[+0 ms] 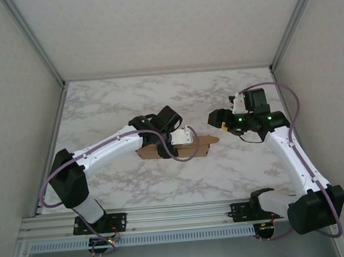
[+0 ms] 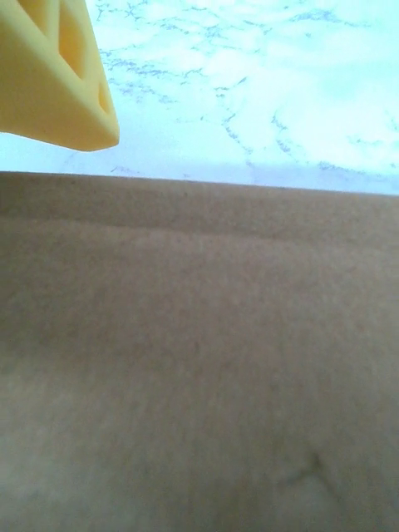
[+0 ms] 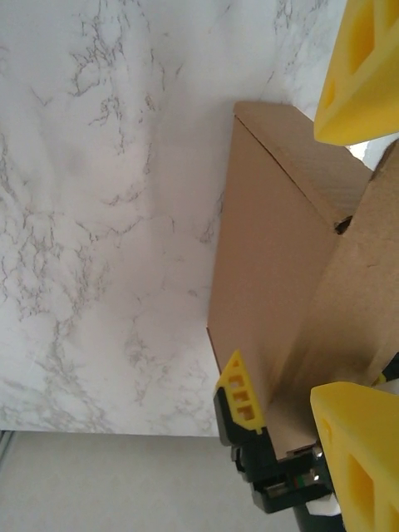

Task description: Fold the paper box

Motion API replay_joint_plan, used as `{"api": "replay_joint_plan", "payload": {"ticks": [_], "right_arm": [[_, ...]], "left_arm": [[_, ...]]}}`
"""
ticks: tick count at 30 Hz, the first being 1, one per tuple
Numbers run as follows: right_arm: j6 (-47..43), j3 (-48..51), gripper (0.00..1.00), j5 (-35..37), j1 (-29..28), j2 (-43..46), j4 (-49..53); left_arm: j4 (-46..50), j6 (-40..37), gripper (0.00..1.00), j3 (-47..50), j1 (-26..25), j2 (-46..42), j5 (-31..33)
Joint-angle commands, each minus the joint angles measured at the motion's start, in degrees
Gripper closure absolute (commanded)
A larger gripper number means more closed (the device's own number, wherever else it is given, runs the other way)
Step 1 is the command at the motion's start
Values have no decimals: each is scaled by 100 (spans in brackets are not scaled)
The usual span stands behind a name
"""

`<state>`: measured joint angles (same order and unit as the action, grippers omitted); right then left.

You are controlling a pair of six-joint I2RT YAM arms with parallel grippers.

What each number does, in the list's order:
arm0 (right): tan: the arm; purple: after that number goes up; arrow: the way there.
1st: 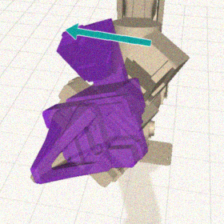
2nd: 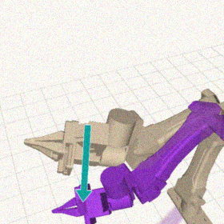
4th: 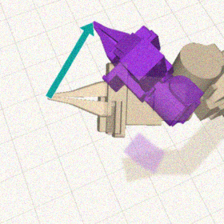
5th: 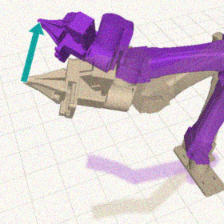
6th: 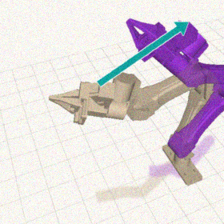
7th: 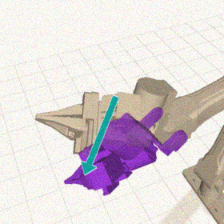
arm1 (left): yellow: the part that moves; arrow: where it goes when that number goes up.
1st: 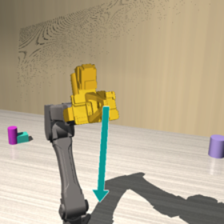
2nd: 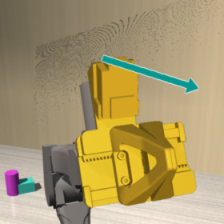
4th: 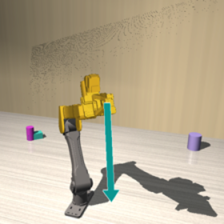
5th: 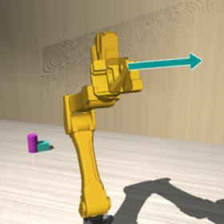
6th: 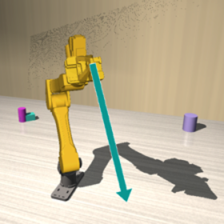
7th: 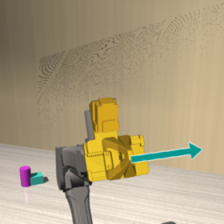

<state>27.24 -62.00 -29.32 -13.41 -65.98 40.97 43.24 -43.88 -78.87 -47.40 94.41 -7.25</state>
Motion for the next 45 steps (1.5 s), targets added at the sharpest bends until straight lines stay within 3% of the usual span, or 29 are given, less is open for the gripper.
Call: {"api": "replay_joint_plan", "payload": {"ticks": [1, 22, 28, 33, 35, 40, 45], "right_arm": [[-266, -207, 23, 155, -65, -111, -6], [-513, -677, 22, 7, -157, -495, 3], [-689, -715, 28, 527, -175, -377, 43], [-1602, -447, 32, 1451, -422, 240, -236], [-2373, -313, 31, 1612, -598, 516, -279], [-4125, 34, 30, 2039, -951, 1056, -154], [-4907, 210, 35, 2049, -1102, 974, -28]], "left_arm": [[-166, -16, 25, -241, 119, -230, -269], [-288, -24, 25, -517, 311, -573, -477], [-743, 169, 25, -313, 316, -1034, -415], [-1875, 943, 25, 357, 416, -1880, 468], [-2118, 1467, 26, 687, 560, -2246, 808], [-2090, 2512, 35, 1445, 1179, -3217, 854], [-2166, 2688, 36, 2466, 1717, -4339, 450]]}}
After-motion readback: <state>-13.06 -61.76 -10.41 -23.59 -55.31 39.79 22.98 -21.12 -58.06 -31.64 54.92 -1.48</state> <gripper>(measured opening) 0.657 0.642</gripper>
